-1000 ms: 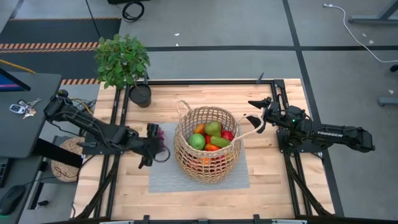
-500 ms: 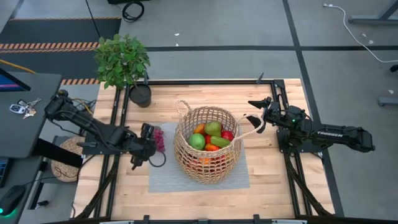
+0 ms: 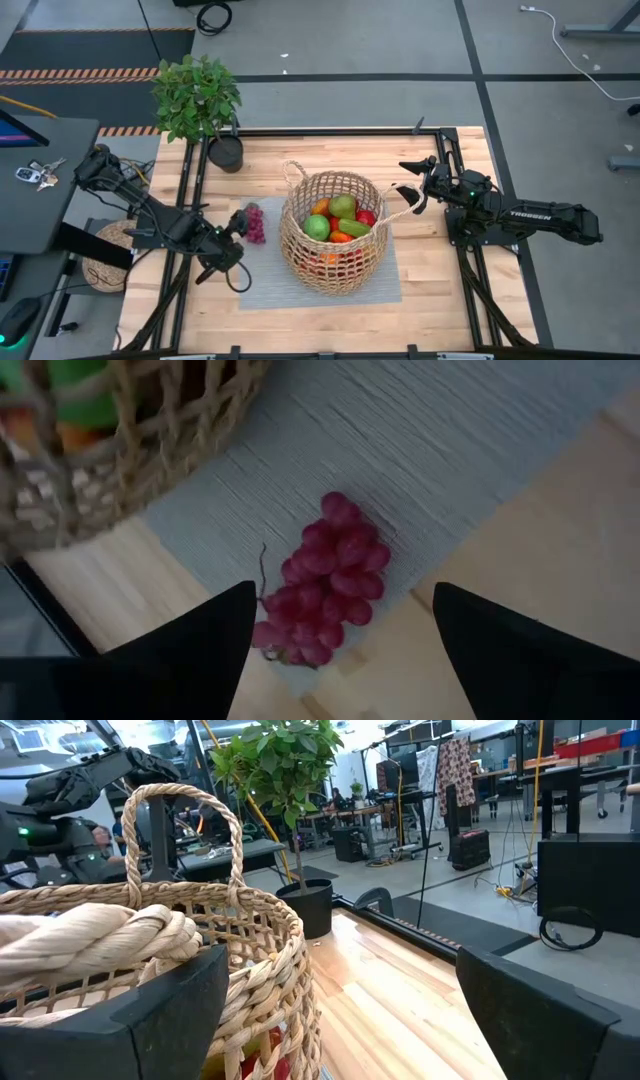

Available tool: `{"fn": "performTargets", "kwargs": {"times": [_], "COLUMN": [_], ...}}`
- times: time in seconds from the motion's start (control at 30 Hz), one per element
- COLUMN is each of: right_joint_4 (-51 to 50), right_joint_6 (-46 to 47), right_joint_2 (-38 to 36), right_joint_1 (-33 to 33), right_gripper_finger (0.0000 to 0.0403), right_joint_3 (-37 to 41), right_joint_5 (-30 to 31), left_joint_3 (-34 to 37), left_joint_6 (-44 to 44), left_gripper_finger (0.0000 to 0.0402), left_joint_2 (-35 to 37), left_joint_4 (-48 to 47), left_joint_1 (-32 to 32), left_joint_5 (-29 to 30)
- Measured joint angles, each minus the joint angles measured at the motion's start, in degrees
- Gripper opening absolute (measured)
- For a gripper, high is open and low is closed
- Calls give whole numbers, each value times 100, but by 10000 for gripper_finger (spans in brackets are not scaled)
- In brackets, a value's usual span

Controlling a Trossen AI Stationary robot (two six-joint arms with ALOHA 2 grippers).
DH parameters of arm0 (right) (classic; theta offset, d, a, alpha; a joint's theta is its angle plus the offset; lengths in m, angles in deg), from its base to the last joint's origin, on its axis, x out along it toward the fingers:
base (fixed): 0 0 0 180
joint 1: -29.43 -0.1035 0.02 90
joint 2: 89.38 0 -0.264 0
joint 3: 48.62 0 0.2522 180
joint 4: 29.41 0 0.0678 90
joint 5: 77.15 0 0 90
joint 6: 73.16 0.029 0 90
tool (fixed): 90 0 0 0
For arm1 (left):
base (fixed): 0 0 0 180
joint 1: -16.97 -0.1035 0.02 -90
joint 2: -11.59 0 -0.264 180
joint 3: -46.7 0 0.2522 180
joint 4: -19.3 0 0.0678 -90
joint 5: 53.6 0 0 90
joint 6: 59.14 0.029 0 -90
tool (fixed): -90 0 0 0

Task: Build produce basket
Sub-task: Put the violet grapes into the brown basket

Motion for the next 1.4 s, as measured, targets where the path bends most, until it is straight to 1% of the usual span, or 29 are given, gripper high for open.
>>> {"fn": "performTargets", "kwargs": {"times": [0.2, 0.27, 0.4, 0.47, 0.57, 0.7, 0.93, 1.1, 1.23, 1.4], "right_joint_4": [0, 0, 0, 0, 0, -2, -2, 2, 2, 0], "right_joint_6": [0, 0, 0, 0, 0, 0, 0, 0, 0, 0], "right_joint_2": [0, 1, 1, 1, 0, 2, 2, 0, 0, 1], "right_joint_1": [0, 0, 0, 0, 0, 0, 0, -1, 0, -2], "right_gripper_finger": [394, 394, 394, 394, 394, 394, 394, 394, 394, 394], "right_joint_3": [0, 0, 0, -2, -2, 0, 0, -1, 0, 0], "right_joint_5": [0, 1, 0, 1, 2, 2, 2, 1, 0, 0], "left_joint_3": [1, 80, 503, 738, 1007, 1245, 1325, 1325, 1325, 1325], "left_joint_6": [1366, 1831, 2401, 2952, 3737, 3909, 3976, 4325, 4552, 4590], "left_gripper_finger": [306, 306, 309, 308, 304, 300, 299, 298, 298, 298], "left_joint_2": [-25, -86, -250, -345, -409, -428, -426, -426, -426, -426], "left_joint_4": [3, 89, 271, 358, 847, 1270, 1354, 1449, 1455, 1456], "left_joint_1": [-46, -177, -617, -781, -971, -1251, -1475, -1647, -1733, -1740], "left_joint_5": [-3, -11, -229, -120, 273, -79, -205, -682, -714, -841]}}
